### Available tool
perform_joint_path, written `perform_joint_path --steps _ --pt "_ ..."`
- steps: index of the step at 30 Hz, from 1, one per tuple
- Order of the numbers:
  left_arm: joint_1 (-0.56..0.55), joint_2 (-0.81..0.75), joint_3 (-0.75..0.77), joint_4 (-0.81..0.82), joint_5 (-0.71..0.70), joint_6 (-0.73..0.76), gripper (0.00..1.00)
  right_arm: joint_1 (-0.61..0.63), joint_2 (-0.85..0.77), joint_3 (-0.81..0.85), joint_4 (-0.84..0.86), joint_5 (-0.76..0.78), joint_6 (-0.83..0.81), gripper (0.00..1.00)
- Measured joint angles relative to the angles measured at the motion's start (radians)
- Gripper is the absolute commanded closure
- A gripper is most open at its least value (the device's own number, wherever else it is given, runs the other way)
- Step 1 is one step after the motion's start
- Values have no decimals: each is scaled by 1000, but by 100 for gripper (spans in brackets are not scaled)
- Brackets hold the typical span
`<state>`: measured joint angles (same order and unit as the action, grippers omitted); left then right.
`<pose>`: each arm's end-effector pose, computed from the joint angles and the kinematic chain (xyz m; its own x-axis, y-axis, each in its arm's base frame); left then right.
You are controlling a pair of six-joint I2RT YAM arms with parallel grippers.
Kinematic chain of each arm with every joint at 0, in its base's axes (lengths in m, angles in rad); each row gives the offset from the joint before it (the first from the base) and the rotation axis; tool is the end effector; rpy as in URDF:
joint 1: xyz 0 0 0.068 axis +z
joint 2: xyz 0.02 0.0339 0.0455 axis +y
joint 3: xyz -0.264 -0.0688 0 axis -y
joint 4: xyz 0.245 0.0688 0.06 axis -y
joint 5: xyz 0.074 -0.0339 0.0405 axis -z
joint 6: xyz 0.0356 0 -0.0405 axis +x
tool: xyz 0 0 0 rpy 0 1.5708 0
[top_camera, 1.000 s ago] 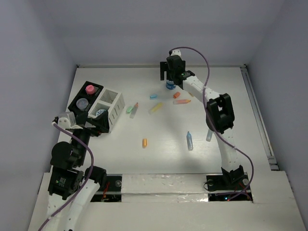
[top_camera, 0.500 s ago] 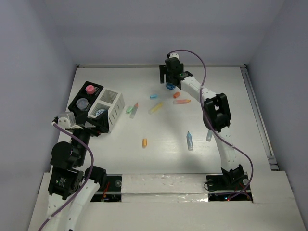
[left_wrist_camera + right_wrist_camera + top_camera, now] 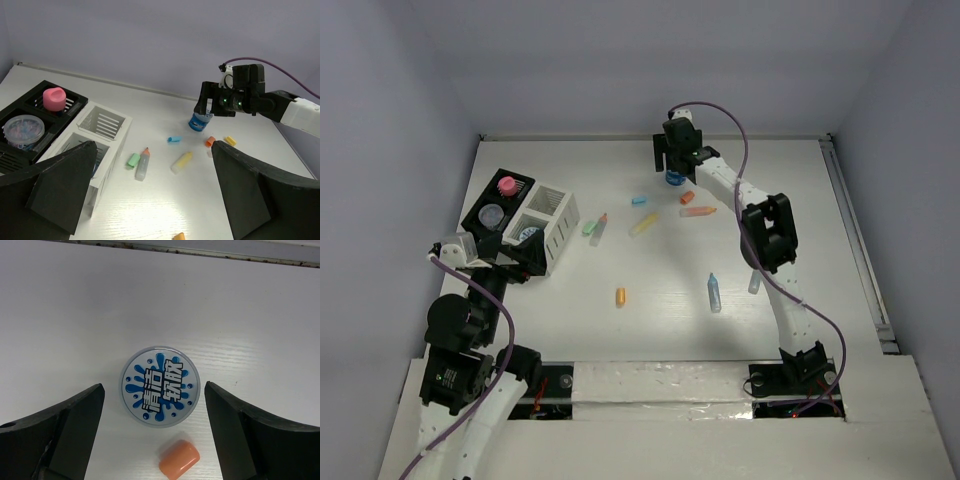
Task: Sort the stationery into containers
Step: Pick up the stationery from the center of the board.
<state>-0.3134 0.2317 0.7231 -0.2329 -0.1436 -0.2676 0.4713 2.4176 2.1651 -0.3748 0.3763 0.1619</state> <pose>0.0552 -0.0125 0.3706 0.1886 -0.3362 -0.9227 0.2316 0.9283 -0.2909 0.5020 0.2411 0.2224 -0.5415 -0.1077 -0.8338 -0.0708 0.9941 -0.0824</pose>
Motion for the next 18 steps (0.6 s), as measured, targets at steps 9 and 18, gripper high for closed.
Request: perform_joint_path --steps 9,18 --pt "0 1 0 0 0 0 1 -7 2 0 0 4 0 14" --pt "0 2 0 0 0 0 1 -15 43 0 -1 -7 6 25"
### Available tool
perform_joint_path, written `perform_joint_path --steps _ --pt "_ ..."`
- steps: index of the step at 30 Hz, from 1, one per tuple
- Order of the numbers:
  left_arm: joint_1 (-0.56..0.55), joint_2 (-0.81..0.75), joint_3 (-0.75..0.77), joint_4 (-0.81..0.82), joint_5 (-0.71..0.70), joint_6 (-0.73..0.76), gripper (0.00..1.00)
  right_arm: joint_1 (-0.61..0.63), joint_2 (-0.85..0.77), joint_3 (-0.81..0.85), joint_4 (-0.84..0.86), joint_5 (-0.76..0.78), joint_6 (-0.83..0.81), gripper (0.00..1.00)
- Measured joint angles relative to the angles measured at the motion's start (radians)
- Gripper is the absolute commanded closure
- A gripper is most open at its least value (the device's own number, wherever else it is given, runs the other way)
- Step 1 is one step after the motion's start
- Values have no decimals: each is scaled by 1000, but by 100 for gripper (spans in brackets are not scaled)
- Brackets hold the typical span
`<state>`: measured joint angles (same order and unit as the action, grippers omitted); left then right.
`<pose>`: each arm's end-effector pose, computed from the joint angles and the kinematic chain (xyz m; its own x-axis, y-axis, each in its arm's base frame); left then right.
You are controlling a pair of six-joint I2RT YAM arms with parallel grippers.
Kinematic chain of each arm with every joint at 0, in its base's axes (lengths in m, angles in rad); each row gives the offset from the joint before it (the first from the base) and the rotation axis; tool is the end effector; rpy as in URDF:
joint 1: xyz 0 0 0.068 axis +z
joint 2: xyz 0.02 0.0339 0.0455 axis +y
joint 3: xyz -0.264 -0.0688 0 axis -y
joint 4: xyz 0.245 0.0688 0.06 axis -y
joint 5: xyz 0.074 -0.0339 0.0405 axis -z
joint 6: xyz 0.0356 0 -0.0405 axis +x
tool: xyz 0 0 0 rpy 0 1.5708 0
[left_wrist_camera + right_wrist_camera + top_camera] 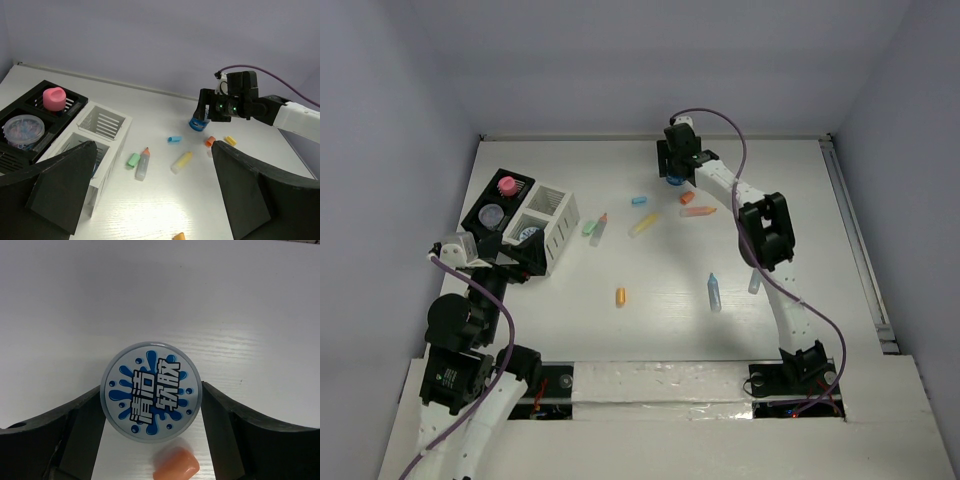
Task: Sort the stationery into containers
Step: Pick up the stationery from the center of the board.
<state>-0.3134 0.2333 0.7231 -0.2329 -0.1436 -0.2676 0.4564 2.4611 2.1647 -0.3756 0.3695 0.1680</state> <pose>0.0556 -0.0127 0.3705 0.1872 -0.3358 -0.9231 0.2312 0.9284 -0.2908 0.5092 0.2357 0.1987 -0.5773 -0.1097 -0.8092 -0.0616 0.9940 -0.0908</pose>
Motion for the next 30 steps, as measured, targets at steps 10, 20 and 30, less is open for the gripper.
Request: perform_joint_path --steps 10,20,30 --pt "0 0 0 0 0 0 1 0 -8 -39 55 -15 -7 47" --pt "5 10 0 1 0 0 1 3 -211 -278 180 -73 -28 48" --pt "21 10 0 1 -3 -2 1 176 -414 -308 321 -167 -41 48"
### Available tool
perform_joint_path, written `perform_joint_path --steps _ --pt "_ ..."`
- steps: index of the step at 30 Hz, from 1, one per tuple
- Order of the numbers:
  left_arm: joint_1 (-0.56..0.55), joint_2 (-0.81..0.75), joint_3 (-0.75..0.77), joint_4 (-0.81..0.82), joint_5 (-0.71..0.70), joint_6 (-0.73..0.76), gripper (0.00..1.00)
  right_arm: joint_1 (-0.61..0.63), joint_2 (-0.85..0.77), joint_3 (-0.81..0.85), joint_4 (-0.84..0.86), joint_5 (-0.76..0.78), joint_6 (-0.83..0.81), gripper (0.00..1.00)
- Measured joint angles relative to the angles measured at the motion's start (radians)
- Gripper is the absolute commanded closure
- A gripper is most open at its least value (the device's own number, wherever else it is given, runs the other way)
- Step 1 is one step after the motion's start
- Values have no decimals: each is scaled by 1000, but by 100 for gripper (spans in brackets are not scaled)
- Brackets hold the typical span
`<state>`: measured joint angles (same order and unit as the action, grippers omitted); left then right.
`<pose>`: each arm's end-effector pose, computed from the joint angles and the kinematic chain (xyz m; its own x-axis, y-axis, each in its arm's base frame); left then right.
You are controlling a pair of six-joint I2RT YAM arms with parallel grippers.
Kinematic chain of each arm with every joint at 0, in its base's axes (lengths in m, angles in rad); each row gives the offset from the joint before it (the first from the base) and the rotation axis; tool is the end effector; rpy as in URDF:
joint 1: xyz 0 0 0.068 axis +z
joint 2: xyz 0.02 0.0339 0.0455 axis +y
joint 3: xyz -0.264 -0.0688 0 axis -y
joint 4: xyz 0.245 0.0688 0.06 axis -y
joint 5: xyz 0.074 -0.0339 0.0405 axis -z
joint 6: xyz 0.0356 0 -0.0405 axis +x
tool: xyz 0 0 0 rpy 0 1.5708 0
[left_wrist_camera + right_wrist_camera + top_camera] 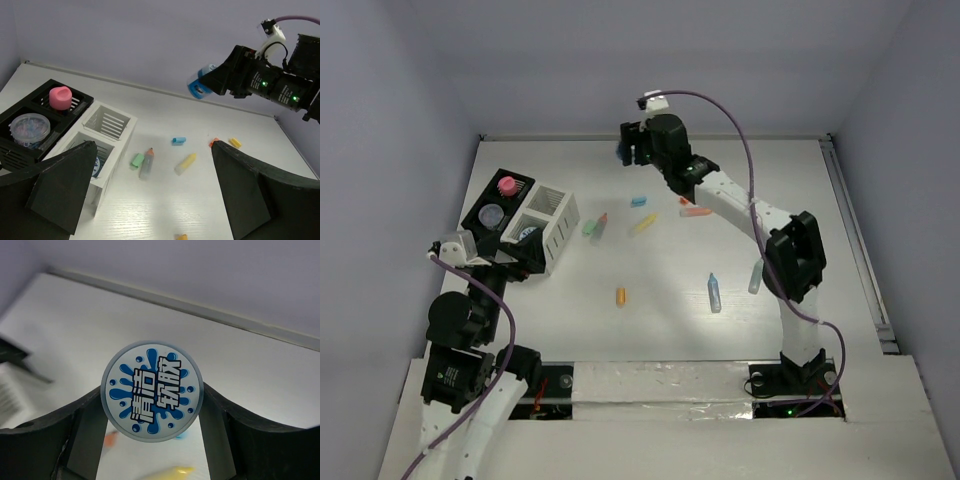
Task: Sort the stationery into containers
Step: Pick up the stationery from the center of the board, then place the stationery in the storage box.
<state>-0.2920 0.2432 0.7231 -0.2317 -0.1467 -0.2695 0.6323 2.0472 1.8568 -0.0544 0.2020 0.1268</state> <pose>0.0583 -0.0121 0.3702 0.1871 -0.3313 -0.9248 0.2063 0.9337 -0.2927 0.4064 0.2889 0.3343 -0.2473 -0.0276 -0.9685 -0.3939 0.9162 0.0745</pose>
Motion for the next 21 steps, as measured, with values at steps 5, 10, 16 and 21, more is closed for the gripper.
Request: perform_joint_path --steps 5,10,16,21 --pt "18 0 0 -2 -18 -6 1 113 10 17 33 -192 72 48" --pt "27 0 0 -9 -55 -21 1 199 68 71 40 -327 133 48" --pt "41 0 0 -23 -102 -43 1 275 143 143 44 -395 154 48" --pt "48 0 0 -34 -140 -59 1 319 213 206 46 -410 153 48"
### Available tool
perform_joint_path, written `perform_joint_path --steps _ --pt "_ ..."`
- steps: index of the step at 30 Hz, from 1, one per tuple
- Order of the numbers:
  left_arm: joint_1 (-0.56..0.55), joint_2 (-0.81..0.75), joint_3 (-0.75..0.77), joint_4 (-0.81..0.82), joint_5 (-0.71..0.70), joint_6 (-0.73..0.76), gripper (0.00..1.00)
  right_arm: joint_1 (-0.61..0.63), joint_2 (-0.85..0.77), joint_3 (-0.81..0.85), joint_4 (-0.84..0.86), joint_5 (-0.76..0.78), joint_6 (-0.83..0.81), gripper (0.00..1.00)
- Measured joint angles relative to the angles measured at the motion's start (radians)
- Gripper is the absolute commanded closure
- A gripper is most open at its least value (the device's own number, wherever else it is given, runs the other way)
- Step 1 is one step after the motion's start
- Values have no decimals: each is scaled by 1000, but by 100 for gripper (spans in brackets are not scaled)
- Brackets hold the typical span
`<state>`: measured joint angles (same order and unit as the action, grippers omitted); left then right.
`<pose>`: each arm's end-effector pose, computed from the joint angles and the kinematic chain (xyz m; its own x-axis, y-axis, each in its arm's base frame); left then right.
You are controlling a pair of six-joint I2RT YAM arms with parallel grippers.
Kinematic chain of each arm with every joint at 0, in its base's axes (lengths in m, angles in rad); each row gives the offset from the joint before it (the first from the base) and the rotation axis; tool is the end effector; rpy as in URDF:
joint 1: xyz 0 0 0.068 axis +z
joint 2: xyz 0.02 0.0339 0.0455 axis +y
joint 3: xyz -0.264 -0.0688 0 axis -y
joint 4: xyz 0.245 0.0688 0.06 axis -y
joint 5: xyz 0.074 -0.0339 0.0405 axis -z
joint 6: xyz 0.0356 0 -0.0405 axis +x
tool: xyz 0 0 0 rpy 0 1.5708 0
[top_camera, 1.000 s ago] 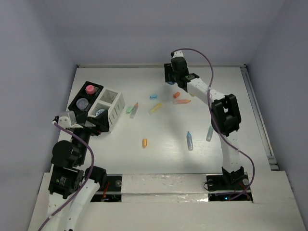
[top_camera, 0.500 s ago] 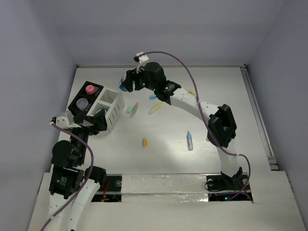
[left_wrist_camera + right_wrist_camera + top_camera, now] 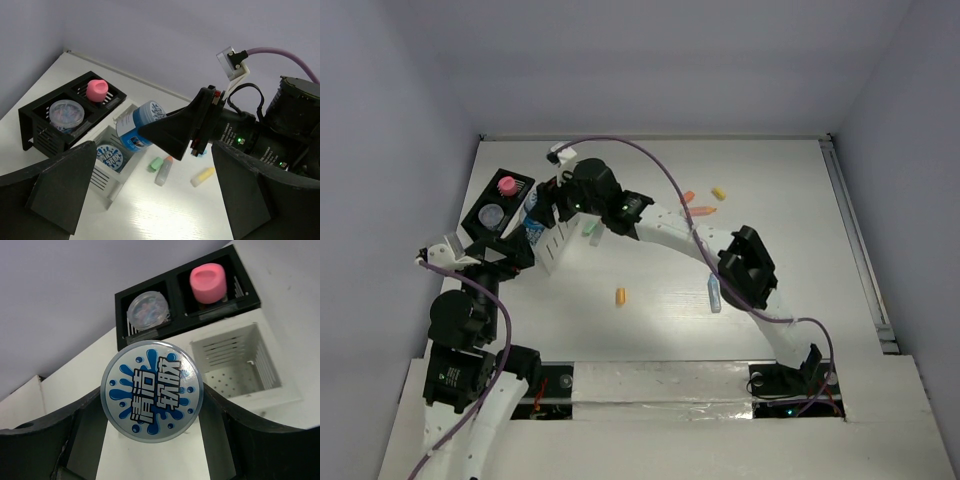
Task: Sort the stationery into containers
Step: Place the stationery in the storage box.
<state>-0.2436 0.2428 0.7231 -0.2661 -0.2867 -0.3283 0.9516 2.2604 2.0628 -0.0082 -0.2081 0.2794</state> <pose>0.0597 -0.0045 0.3664 0.2071 -0.3702 -0.9056 0.0317 0.9277 -0.3720 0.3112 0.4493 0.3057 -0.3661 -0.0488 -0.9293 -0.8460 0.4334 0.3105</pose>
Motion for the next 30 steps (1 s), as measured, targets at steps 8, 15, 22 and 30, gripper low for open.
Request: perform_joint_path --steps 8,15,22,30 --pt "10 0 0 -16 -33 -15 1 45 97 132 -22 26 -53 47" --pt "10 0 0 -16 -32 -19 1 64 121 148 -61 86 -130 46" --pt "10 0 0 -16 -32 -21 1 77 125 149 -85 125 -180 25" --pt "10 0 0 -16 -34 -22 1 84 125 172 -63 142 -189 11"
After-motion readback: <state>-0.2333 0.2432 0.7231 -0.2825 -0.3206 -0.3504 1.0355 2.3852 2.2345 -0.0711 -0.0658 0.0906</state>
